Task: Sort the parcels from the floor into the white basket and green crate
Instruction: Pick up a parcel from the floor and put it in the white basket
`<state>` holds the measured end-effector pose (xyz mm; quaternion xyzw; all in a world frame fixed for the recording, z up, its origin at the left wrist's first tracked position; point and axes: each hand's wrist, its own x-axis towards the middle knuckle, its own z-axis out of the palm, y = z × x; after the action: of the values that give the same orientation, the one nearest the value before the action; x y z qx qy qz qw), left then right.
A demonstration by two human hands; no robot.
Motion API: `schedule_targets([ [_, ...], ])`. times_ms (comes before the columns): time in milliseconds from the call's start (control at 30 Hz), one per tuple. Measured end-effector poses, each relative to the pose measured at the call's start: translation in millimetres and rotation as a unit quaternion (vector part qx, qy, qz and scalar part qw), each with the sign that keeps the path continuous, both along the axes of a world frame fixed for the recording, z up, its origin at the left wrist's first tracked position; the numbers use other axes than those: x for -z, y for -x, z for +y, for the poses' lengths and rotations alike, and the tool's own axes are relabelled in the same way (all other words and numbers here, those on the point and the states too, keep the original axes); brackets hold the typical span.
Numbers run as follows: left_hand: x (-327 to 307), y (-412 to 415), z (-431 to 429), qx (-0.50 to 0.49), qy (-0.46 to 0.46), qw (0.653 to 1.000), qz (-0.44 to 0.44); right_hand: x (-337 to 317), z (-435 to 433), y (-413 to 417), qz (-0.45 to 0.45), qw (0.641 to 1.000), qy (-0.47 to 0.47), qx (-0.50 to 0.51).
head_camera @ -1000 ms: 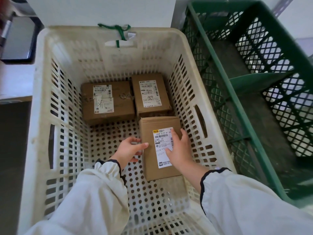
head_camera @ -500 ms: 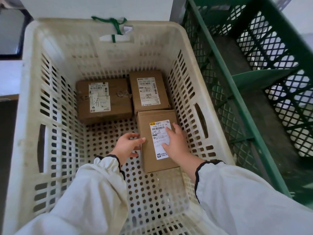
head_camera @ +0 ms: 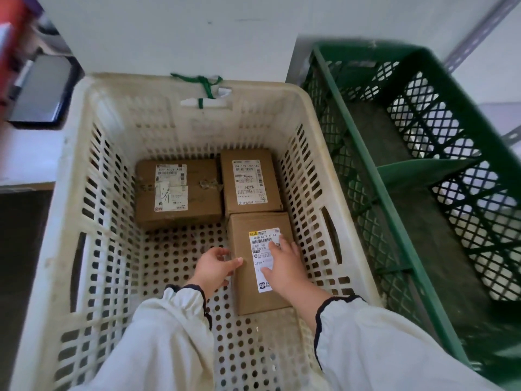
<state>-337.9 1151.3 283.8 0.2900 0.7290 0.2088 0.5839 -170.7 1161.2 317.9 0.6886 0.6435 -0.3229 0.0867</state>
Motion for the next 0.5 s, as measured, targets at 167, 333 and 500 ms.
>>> schedule_targets([
  [167,-34,0,-11,0.005,-0.025,0.999,0.028,-33,-5,10,0.044,0.999,-0.017,0.006],
  [333,-93,17,-24,0.047,-0.005,0.998,0.047,-85,-11,17,0.109,0.994,0.026,0.018],
  [500,-154,44,-34,0.066,0.005,0.995,0.072,-145,-8,23,0.173,0.978,0.112,0.022],
])
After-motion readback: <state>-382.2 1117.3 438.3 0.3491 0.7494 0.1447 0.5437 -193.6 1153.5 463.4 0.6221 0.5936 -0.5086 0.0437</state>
